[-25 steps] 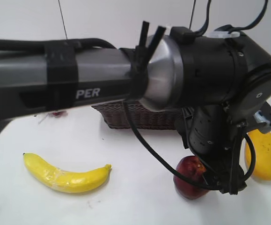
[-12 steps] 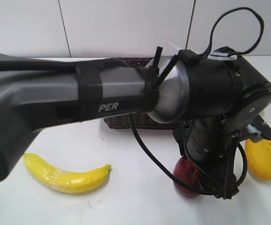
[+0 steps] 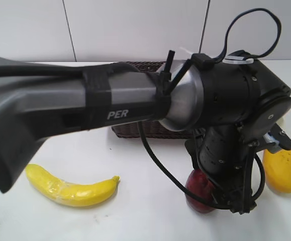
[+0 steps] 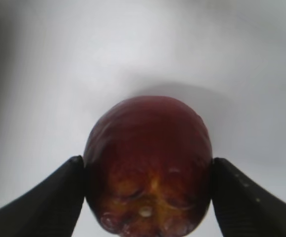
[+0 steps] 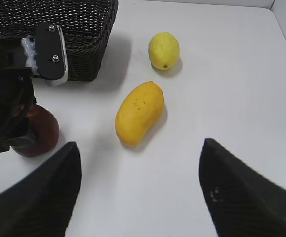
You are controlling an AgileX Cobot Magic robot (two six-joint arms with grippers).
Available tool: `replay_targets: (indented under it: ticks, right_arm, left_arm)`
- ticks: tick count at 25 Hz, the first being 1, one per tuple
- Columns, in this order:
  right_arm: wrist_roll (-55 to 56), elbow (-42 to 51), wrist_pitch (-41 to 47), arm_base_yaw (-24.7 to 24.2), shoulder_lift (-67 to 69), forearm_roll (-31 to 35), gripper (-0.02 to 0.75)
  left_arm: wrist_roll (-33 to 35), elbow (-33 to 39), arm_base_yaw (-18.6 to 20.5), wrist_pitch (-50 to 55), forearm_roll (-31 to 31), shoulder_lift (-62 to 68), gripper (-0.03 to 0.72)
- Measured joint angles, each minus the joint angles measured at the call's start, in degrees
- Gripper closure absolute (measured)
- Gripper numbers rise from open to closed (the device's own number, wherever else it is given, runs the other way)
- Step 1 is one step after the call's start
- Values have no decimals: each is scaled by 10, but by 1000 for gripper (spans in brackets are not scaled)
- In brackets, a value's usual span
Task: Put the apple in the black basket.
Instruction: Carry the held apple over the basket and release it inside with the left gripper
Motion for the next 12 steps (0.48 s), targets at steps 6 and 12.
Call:
replay_targets:
  ticks: [6,12]
  right_arm:
    - [0,0,0,0,0,1,178]
    - [0,0,-1,0,0,1,178]
  left_arm:
    - [3,-22,0,28,-5,-6,118]
    - [4,-78,5,29,6,-52,118]
